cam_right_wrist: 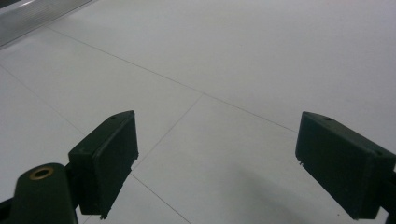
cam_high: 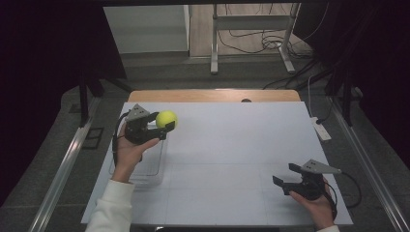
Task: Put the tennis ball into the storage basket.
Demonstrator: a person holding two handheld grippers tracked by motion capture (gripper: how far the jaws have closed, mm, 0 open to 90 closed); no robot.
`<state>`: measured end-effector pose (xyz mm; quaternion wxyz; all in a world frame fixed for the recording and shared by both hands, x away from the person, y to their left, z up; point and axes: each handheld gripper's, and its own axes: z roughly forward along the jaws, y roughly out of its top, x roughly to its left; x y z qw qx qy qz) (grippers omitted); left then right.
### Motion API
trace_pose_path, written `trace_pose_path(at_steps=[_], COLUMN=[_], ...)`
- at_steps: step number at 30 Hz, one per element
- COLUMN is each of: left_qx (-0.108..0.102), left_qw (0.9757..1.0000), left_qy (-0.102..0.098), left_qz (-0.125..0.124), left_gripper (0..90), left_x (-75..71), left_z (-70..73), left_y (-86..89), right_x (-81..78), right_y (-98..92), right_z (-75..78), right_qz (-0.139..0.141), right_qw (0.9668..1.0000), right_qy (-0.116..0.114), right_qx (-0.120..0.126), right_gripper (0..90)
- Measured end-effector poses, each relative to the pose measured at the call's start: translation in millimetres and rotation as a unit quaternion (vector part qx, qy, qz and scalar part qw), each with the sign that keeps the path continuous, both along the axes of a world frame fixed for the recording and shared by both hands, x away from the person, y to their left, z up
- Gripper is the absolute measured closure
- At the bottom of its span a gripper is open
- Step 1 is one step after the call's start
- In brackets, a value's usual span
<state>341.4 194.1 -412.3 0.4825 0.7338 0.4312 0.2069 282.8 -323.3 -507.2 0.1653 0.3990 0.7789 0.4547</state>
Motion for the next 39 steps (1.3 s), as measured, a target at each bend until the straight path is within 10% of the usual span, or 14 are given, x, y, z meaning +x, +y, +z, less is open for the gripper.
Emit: trace_pose_path(at_steps=[39], left_qx=[-0.002], left_qw=[0.9985], left_qy=[-0.001], left_qz=[0.055], left_gripper=[26.7], left_x=[5.7], left_z=[-3.1], left_y=[30.4], right_x=[0.5], right_y=[0.2], right_z=[-0.5], right_qz=[0.0], right_qw=[1.0], right_qy=[0.0], right_qx=[-0.002], right_gripper=[13.5])
